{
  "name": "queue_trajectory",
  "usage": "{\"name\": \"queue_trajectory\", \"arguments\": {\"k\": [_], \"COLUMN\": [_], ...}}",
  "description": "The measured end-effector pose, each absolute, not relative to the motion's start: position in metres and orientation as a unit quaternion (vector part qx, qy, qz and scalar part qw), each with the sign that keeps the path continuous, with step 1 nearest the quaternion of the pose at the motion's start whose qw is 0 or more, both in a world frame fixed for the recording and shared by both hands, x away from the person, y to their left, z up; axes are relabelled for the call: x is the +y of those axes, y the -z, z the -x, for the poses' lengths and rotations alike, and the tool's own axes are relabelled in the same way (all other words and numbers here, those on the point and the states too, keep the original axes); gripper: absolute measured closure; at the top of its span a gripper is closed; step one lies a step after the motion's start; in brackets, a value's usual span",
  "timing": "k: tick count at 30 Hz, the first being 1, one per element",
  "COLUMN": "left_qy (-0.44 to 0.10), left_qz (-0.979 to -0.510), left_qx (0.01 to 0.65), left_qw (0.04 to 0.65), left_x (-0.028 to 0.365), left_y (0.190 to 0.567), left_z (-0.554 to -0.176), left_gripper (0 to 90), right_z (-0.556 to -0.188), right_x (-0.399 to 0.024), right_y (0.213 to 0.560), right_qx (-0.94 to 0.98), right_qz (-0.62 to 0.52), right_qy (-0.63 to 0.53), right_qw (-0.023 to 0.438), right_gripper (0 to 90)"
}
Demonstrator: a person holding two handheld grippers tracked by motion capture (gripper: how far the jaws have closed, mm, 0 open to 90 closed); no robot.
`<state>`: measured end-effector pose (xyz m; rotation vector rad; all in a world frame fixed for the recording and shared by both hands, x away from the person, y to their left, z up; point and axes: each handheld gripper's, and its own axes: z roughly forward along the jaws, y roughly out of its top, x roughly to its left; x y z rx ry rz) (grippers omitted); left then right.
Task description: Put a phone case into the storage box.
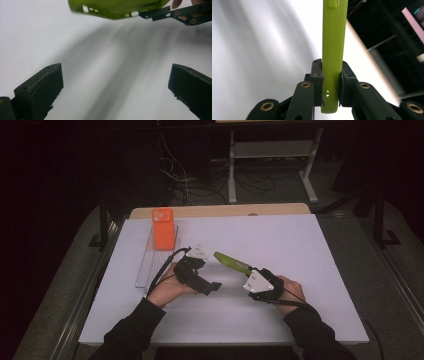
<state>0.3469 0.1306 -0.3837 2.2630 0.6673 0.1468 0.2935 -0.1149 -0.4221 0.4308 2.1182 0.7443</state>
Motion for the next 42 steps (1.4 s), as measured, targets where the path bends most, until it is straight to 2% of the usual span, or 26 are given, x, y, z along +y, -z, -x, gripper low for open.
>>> {"name": "queue_trajectory", "arguments": {"k": [10, 18, 30, 42], "left_qy": [-0.070, -0.069, -0.059, -0.044], "left_qz": [-0.874, -0.849, -0.809, -0.795], "left_qx": [0.289, 0.315, 0.334, 0.317], "left_qw": [0.386, 0.418, 0.480, 0.516], "left_x": [0.137, 0.135, 0.125, 0.110], "left_y": [0.381, 0.375, 0.360, 0.365], "left_z": [-0.352, -0.355, -0.366, -0.372], "left_gripper": [0.0, 0.0, 0.0, 0.0], "right_z": [-0.306, -0.314, -0.312, -0.311], "right_x": [-0.126, -0.131, -0.121, -0.110], "right_y": [0.417, 0.416, 0.414, 0.411], "right_qx": [0.824, 0.799, 0.787, 0.781], "right_qz": [-0.308, -0.372, -0.376, -0.373], "right_qy": [-0.396, -0.439, -0.466, -0.484], "right_qw": [0.265, 0.178, 0.150, 0.131], "right_gripper": [76.0, 76.0, 76.0, 76.0]}}
